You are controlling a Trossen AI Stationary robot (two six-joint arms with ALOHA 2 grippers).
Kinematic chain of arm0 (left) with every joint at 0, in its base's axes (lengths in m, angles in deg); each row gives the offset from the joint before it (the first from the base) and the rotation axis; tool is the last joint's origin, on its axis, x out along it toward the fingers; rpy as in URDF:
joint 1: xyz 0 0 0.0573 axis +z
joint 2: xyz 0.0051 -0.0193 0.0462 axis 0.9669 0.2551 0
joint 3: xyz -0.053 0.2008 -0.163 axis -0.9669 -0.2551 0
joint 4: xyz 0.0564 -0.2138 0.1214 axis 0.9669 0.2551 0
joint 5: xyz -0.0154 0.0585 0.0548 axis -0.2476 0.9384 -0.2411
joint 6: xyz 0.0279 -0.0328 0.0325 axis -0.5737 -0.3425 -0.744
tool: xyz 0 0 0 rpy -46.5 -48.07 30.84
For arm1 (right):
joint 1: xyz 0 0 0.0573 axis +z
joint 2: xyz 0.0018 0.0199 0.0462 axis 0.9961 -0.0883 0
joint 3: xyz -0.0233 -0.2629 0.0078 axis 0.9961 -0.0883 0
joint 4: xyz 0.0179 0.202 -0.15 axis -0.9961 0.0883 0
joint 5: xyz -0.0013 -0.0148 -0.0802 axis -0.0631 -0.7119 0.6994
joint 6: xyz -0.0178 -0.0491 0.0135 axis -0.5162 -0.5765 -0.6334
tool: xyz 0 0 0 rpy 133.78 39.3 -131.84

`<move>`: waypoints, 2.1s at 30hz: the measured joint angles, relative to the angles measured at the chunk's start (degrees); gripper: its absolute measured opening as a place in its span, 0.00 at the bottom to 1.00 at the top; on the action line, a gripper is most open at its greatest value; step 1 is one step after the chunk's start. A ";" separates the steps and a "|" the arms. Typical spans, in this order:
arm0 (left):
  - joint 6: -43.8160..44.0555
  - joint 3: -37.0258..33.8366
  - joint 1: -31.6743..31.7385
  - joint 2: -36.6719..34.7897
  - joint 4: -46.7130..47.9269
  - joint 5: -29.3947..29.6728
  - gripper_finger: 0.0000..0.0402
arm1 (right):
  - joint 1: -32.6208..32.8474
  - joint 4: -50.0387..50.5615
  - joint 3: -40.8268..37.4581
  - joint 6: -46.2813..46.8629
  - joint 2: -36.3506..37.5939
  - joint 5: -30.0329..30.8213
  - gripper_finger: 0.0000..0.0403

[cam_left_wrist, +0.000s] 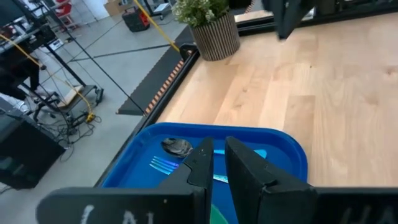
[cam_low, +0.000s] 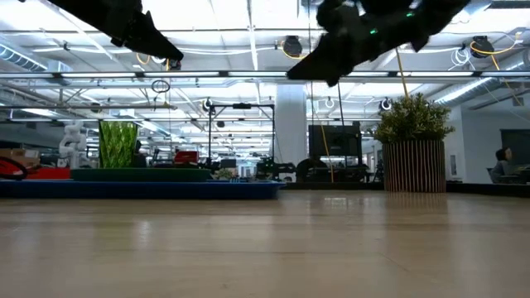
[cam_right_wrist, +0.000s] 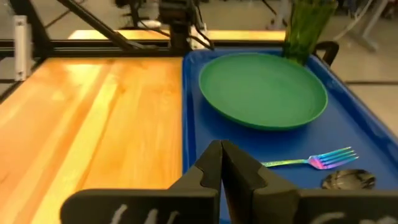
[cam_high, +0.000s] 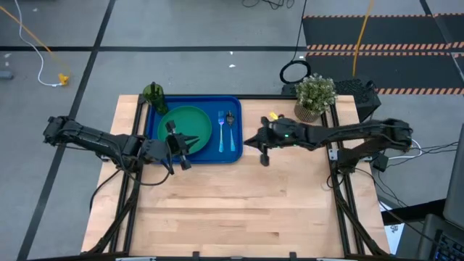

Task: Pick and place plate/cup/fork/spoon on tray
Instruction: Return To Home Position

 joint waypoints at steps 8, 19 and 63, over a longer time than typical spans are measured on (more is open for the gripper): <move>-0.37 0.00 1.69 -1.12 0.11 -3.13 0.02 | 0.86 -1.10 -8.23 -1.67 12.69 1.68 0.00; -0.23 -0.02 1.92 -3.33 1.15 -6.08 0.01 | 3.02 -2.98 -20.58 -2.05 23.66 2.75 0.00; -5.63 -22.14 6.69 -23.09 -12.35 -22.09 0.01 | -1.75 -29.58 -43.60 -10.62 29.21 2.97 0.00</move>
